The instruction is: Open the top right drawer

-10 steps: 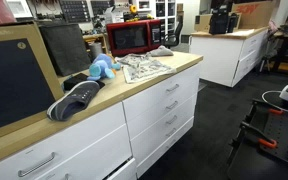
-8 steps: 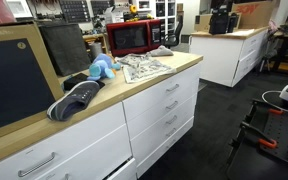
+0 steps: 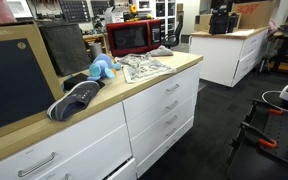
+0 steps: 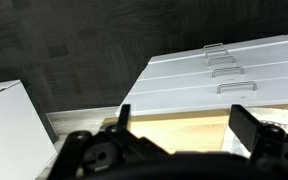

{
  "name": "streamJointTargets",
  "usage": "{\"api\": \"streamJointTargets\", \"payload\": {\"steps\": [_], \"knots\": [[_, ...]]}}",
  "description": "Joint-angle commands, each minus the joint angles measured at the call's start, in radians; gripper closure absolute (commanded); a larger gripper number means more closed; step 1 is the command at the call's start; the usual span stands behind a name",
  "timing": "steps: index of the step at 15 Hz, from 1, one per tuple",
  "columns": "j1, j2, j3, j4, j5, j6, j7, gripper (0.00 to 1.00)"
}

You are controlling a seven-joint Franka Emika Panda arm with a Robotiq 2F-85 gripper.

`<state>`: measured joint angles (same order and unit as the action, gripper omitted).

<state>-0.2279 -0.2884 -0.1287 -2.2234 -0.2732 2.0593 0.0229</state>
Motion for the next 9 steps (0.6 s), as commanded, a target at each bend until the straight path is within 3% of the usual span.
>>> {"api": "streamJointTargets", "payload": {"steps": [1, 5, 9], "knots": [[0.011, 0.000, -0.010, 0.003, -0.003, -0.004, 0.002, 0.00], [0.018, -0.011, -0.001, -0.011, -0.004, -0.001, 0.012, 0.00], [0.046, -0.073, 0.055, -0.104, -0.009, 0.003, 0.138, 0.00]]}}
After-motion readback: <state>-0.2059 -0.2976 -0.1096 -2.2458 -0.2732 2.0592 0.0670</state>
